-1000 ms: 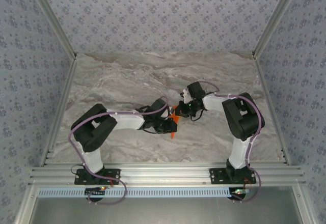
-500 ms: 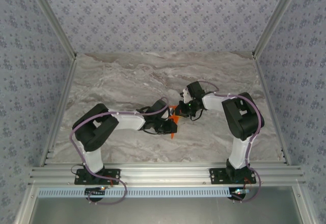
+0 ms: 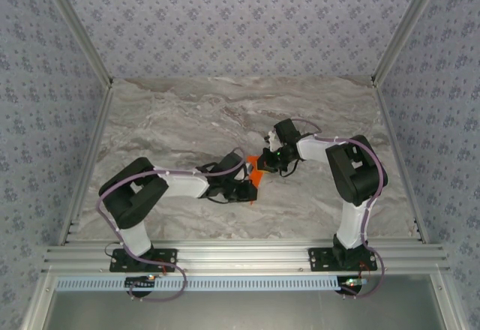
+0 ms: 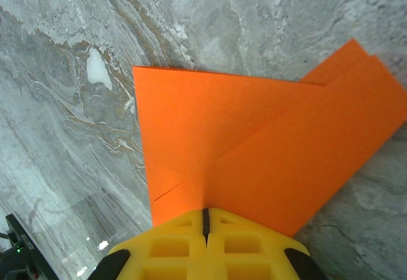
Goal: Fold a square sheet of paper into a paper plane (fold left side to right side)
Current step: Fold the wing for the fifth time at the center of the table.
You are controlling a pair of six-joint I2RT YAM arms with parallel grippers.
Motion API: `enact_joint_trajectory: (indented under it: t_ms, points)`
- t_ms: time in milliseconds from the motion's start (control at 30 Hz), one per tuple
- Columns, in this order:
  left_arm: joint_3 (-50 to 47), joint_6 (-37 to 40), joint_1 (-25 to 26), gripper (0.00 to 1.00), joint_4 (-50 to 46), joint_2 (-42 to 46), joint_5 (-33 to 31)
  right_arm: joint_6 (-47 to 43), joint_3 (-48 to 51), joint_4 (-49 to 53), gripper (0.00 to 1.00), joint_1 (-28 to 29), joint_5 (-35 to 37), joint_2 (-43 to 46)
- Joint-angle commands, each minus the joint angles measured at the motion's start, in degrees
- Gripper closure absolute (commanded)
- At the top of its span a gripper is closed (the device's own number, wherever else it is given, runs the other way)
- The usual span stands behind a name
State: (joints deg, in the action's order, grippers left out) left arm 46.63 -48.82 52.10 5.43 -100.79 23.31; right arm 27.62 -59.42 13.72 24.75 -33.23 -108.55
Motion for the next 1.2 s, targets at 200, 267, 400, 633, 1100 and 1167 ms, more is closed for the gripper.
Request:
enact_joint_trajectory:
  t_ms: [200,267,400,633,1100,1167]
  points:
    - [-2.9,1.4,2.5,0.88,-8.5,2.2,2.7,-0.7,0.9,4.0,0.98,0.2,7.1,-4.0]
    - [-3.4,1.4,2.5,0.88,-8.8,2.6,2.6,-0.7,0.9,4.0,0.98,0.2,7.1,-4.1]
    - [-4.0,1.4,2.6,0.88,-8.9,3.1,2.7,-0.8,0.8,4.0,0.98,0.2,7.1,-4.1]
    - [-5.3,0.7,2.4,0.89,-7.0,6.1,3.6,-0.7,0.8,3.8,0.98,0.2,6.6,-4.1]
    - [4.4,3.9,-2.2,0.87,-5.3,2.4,6.2,-0.6,0.1,3.8,0.98,0.7,6.0,-4.0]
    - [5.6,4.0,-2.9,0.87,-4.4,0.2,5.9,-0.6,0.1,3.8,0.98,0.7,6.0,-4.0]
